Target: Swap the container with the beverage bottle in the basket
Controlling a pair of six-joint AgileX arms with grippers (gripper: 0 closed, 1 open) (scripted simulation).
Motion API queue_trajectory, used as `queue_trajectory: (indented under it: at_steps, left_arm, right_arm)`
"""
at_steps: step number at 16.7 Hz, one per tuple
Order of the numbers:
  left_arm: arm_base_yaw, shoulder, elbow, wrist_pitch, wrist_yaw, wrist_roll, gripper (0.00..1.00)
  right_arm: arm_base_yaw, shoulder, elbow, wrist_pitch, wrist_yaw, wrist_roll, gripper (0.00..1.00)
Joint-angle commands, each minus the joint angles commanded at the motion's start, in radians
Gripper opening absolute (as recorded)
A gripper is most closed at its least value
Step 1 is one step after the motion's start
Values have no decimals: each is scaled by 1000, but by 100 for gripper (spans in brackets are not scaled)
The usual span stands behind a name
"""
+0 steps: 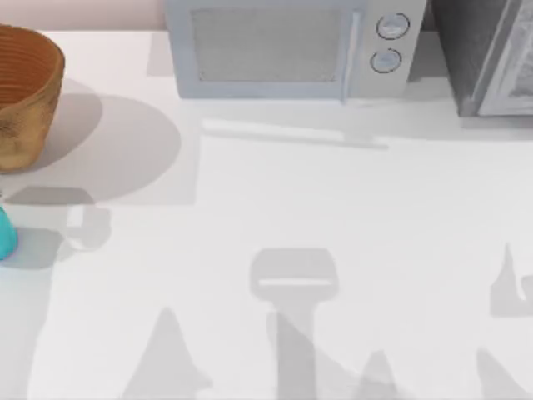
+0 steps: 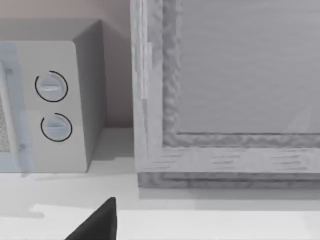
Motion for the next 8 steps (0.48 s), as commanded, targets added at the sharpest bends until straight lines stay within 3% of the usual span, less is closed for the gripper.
queue_trajectory:
  at_steps: [8]
  left_arm:
    - [98, 841, 786, -451, 104, 94, 100]
  right_arm:
    - [0, 0, 0, 0, 0, 0, 100]
